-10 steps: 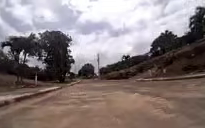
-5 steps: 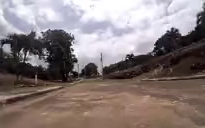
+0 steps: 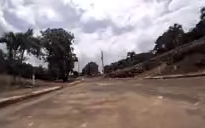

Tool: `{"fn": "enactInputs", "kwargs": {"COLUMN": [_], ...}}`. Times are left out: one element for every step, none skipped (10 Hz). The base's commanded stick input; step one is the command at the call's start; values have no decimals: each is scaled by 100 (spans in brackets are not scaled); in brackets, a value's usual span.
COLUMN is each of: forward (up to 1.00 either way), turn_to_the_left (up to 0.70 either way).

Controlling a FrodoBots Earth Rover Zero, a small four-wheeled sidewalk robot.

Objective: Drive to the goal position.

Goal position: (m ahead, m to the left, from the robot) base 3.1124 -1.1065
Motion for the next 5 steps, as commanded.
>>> {"fn": "enactInputs", "kwargs": {"forward": [85,85,85,85,85], "turn_to_the_left": [0,0,0,0,0]}}
